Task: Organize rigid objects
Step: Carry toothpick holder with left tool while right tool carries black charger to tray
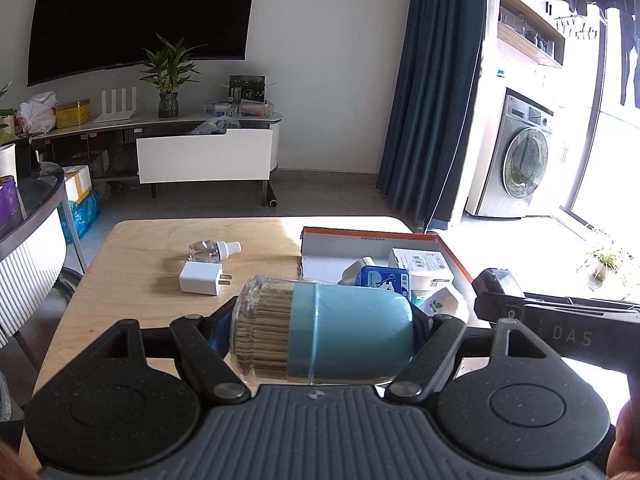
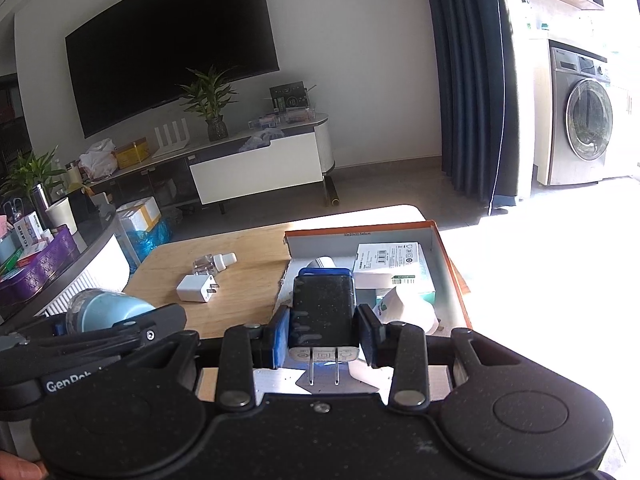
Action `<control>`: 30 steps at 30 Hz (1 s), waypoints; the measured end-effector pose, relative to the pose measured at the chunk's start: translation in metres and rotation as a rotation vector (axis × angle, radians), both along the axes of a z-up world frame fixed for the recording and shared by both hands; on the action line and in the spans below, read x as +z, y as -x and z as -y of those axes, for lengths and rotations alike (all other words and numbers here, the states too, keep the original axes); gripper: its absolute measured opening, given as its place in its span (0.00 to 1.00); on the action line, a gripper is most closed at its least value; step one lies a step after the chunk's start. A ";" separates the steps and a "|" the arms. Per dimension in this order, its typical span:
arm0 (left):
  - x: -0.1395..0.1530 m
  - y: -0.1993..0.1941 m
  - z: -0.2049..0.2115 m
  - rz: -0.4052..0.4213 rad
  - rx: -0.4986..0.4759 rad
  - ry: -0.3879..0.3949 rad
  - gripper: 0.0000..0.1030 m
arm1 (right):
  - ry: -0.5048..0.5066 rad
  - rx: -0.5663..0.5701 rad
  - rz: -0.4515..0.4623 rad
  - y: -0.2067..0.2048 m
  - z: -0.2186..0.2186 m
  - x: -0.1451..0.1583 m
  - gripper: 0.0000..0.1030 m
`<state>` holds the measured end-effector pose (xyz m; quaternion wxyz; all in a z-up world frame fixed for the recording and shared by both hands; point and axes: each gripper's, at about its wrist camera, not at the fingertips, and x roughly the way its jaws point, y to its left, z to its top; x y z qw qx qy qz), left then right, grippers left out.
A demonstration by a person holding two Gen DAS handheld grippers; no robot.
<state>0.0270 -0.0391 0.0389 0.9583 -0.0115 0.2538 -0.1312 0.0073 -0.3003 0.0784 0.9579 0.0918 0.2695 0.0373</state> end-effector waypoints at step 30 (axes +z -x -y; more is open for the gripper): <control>-0.030 -0.015 0.057 -0.064 -0.137 -0.043 0.77 | 0.000 -0.116 -0.079 -0.014 0.039 -0.030 0.43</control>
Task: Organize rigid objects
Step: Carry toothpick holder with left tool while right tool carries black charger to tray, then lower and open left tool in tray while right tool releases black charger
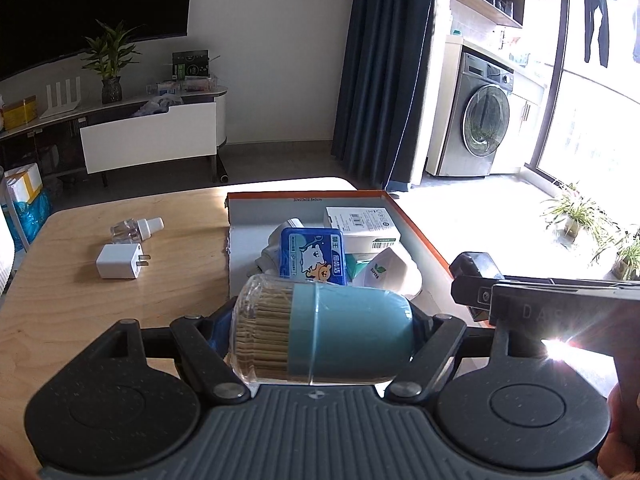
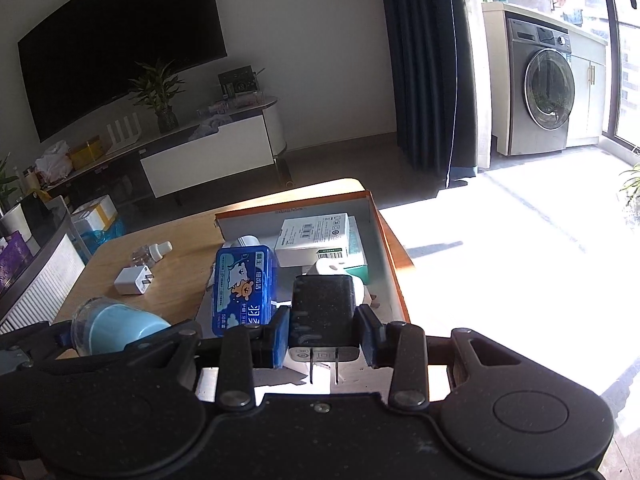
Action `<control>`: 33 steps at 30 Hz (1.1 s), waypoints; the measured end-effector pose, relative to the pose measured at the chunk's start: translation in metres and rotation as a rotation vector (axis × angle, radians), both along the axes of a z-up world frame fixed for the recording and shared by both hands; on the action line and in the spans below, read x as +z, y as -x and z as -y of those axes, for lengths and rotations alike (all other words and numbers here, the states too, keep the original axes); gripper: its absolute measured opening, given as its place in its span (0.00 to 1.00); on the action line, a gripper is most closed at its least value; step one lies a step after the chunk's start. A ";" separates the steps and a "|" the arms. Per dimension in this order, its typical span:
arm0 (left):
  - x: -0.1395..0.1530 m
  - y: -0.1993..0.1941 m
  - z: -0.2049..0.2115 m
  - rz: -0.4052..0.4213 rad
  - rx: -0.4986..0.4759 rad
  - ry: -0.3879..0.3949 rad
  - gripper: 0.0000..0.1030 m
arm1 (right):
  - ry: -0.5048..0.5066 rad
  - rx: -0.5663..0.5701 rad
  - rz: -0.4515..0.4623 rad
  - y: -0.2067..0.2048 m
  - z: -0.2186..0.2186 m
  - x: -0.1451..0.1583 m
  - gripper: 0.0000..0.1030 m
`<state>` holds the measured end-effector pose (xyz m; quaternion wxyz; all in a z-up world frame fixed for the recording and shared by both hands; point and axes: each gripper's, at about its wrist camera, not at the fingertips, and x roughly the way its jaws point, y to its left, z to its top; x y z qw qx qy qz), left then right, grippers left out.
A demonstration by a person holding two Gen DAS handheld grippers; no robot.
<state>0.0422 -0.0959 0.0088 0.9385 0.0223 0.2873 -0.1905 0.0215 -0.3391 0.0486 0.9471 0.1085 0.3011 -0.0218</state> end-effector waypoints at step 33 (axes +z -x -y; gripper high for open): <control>-0.011 -0.007 0.014 -0.060 -0.070 0.016 0.86 | 0.006 -0.035 0.046 -0.010 0.004 0.005 0.56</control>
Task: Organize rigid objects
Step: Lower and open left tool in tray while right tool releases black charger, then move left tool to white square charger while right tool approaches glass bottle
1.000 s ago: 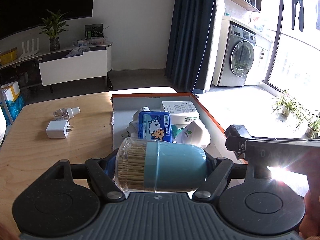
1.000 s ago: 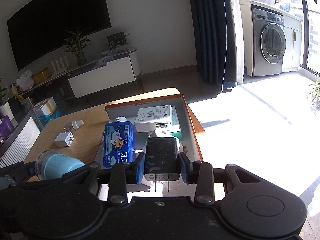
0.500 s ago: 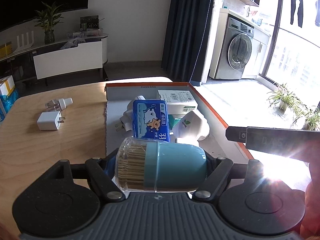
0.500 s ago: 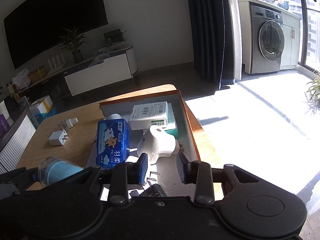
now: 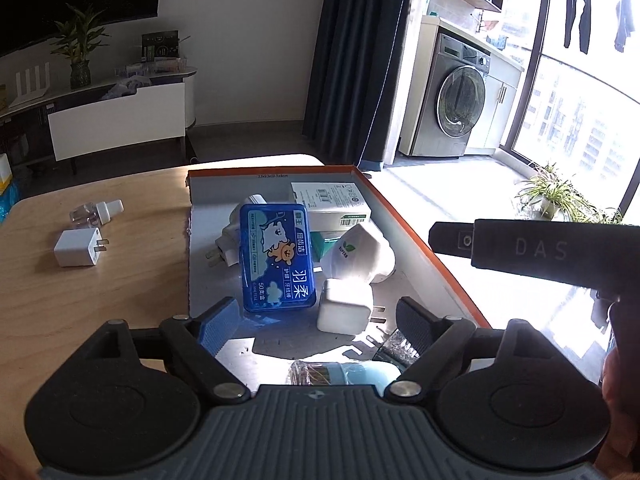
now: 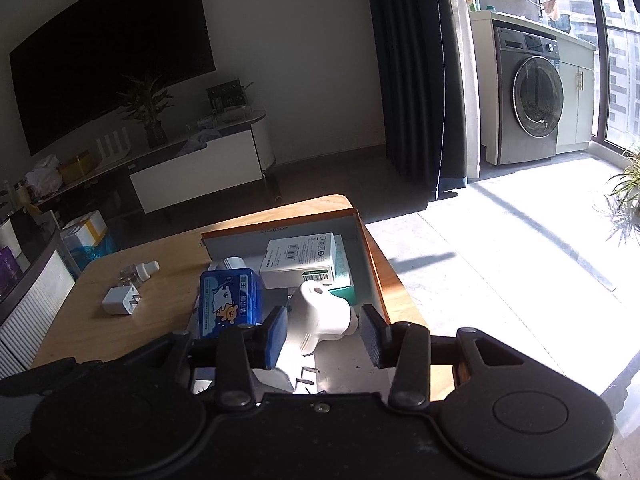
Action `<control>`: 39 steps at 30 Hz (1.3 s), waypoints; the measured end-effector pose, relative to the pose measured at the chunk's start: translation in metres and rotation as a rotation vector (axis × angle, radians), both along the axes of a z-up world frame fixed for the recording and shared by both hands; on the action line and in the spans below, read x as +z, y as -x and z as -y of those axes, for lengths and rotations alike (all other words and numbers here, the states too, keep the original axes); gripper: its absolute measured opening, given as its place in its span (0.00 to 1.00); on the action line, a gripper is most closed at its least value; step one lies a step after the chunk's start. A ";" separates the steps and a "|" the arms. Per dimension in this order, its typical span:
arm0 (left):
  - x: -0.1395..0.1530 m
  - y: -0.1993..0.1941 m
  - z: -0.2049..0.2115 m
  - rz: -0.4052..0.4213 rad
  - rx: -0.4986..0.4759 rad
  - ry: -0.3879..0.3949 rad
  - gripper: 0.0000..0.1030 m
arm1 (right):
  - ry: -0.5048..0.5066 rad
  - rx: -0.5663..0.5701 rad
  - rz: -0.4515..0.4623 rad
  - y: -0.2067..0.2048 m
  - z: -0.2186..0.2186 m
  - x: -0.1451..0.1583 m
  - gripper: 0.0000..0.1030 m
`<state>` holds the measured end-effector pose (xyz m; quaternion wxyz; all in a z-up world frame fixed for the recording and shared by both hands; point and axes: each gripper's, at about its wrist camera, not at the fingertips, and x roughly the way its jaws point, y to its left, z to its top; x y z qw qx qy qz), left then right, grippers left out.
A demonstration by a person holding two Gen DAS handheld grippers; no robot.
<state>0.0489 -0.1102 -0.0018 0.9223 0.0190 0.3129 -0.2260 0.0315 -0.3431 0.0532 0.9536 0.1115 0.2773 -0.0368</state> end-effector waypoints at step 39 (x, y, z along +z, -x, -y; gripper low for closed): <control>0.024 -0.012 -0.152 0.028 0.409 -0.030 0.99 | 0.014 0.327 -0.004 -0.027 -0.130 0.008 0.86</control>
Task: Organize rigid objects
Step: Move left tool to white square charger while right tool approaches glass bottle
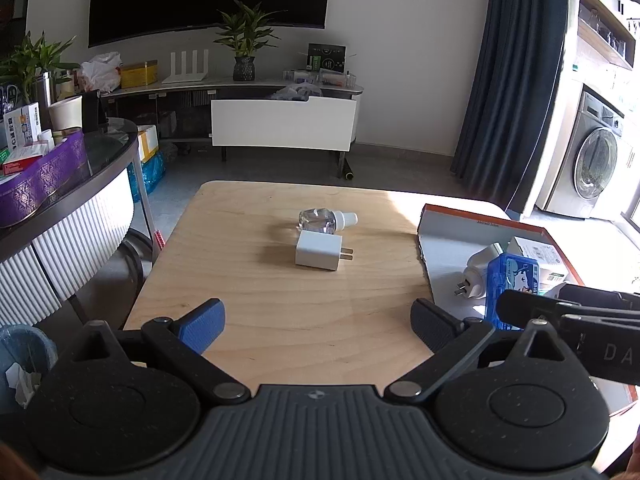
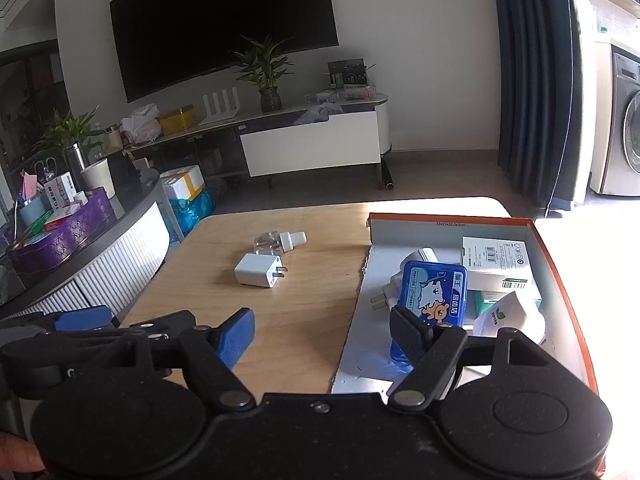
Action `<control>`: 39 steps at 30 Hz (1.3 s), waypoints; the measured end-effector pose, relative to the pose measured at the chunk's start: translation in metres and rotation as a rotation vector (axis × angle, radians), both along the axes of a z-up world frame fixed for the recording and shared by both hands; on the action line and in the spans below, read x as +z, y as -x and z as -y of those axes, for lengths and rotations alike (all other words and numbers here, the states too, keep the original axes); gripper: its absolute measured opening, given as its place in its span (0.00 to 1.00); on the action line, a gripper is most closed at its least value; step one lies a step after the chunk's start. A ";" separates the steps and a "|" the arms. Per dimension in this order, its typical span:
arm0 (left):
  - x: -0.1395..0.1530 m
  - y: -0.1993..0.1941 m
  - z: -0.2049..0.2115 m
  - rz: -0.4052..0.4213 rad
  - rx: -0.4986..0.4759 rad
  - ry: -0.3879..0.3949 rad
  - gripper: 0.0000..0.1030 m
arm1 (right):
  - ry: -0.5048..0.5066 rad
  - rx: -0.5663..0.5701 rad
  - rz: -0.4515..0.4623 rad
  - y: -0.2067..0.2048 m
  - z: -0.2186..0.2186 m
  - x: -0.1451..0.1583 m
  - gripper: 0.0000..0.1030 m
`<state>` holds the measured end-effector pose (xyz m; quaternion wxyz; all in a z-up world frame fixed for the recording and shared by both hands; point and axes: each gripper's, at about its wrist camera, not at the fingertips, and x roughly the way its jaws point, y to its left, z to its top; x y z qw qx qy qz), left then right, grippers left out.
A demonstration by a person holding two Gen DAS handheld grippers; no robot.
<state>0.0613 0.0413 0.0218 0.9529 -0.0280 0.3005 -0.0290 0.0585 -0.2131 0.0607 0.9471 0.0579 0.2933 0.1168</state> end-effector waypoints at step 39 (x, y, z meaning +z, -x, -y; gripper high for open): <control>-0.033 -0.082 -0.006 -0.043 -0.047 -0.019 1.00 | -0.011 0.012 -0.063 -0.072 -0.013 -0.018 0.86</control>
